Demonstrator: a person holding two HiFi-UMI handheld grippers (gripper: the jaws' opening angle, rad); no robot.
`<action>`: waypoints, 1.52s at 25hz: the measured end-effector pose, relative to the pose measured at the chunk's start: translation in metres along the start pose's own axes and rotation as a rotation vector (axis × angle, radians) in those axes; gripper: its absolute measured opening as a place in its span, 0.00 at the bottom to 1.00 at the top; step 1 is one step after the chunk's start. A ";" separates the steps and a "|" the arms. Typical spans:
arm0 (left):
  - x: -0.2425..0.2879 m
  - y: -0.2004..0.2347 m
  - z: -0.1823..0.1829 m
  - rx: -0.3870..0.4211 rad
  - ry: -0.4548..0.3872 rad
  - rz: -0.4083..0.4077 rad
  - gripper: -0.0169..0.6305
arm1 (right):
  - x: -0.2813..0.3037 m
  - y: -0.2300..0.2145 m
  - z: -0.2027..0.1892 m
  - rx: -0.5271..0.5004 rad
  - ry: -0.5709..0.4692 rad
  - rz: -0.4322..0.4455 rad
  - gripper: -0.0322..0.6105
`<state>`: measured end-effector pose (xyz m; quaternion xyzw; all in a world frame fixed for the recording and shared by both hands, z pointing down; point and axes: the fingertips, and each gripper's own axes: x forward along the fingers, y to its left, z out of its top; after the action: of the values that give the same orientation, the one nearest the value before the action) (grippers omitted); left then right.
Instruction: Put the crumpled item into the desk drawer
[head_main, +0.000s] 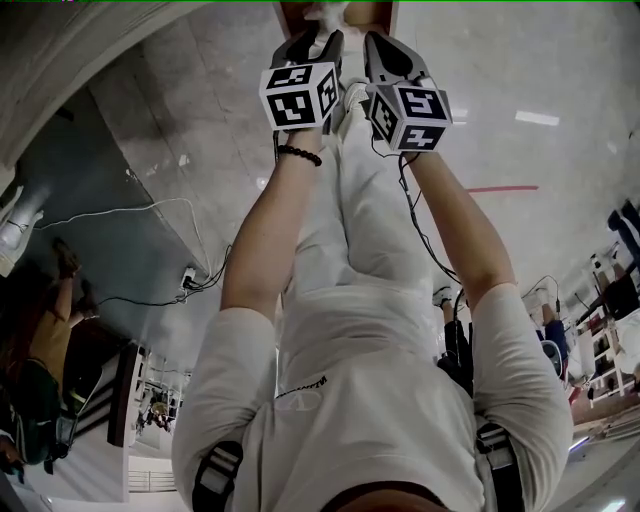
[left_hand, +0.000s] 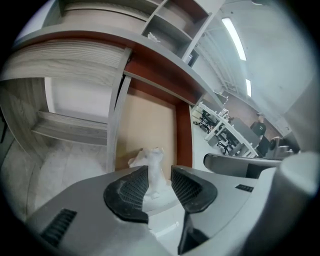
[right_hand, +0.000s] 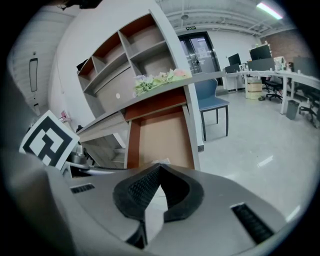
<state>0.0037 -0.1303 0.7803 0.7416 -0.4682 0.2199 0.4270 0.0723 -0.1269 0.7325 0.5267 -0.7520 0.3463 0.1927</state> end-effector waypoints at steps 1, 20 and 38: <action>-0.003 0.001 0.003 0.002 -0.005 0.009 0.23 | -0.002 0.001 0.005 0.006 -0.007 -0.001 0.05; -0.186 0.007 0.087 0.125 -0.202 0.080 0.03 | -0.125 0.043 0.117 -0.065 -0.143 0.050 0.05; -0.443 -0.079 0.235 0.280 -0.686 0.069 0.03 | -0.369 0.087 0.287 -0.120 -0.473 0.033 0.05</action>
<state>-0.1499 -0.0878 0.2988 0.8071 -0.5743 0.0349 0.1321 0.1503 -0.0733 0.2663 0.5685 -0.8039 0.1710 0.0367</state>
